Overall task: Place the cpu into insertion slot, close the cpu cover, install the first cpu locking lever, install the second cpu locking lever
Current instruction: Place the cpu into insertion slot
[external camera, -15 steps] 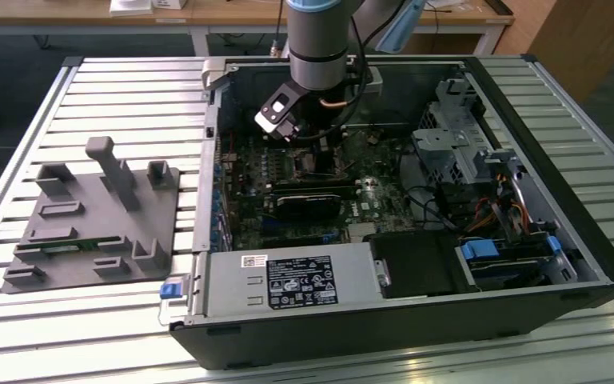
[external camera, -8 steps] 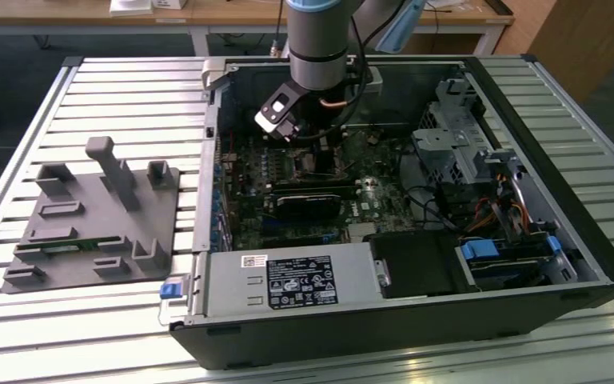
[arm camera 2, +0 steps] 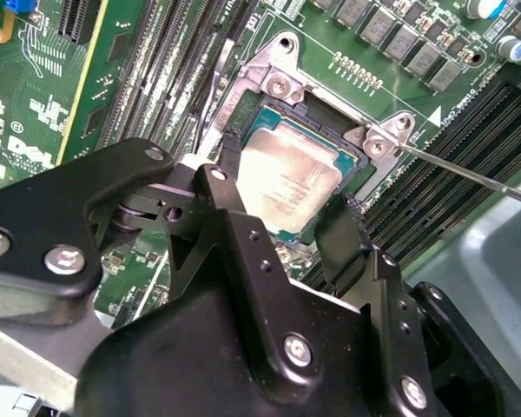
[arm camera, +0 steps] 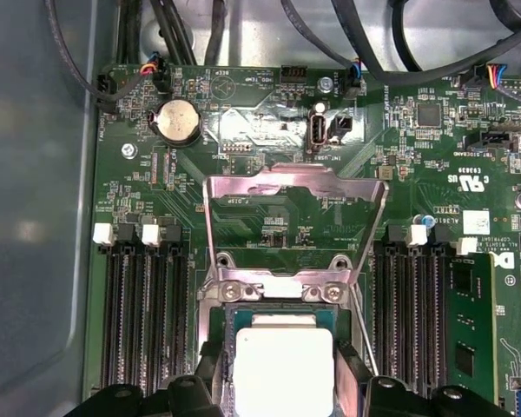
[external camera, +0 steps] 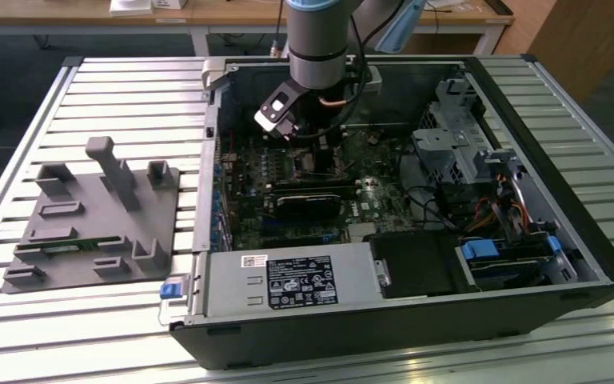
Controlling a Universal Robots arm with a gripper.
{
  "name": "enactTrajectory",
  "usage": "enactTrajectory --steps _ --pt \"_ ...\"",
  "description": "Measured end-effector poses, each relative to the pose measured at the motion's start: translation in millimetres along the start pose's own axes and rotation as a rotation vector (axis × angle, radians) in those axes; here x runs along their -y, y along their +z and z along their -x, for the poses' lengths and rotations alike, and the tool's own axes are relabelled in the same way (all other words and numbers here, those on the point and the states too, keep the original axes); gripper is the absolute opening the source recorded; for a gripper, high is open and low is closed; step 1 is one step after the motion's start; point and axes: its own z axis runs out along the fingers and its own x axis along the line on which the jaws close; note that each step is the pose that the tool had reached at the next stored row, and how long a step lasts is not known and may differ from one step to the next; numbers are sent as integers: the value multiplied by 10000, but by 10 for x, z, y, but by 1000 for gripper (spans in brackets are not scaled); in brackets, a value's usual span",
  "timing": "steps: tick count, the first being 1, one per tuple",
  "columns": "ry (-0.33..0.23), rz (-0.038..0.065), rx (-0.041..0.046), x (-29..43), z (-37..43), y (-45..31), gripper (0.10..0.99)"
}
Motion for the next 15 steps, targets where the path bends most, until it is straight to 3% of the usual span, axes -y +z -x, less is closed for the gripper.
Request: enactTrajectory --steps 10,15 --pt "1 -2 2 0 -15 -4 616" --pt "3 -1 1 -6 -14 -84 616"
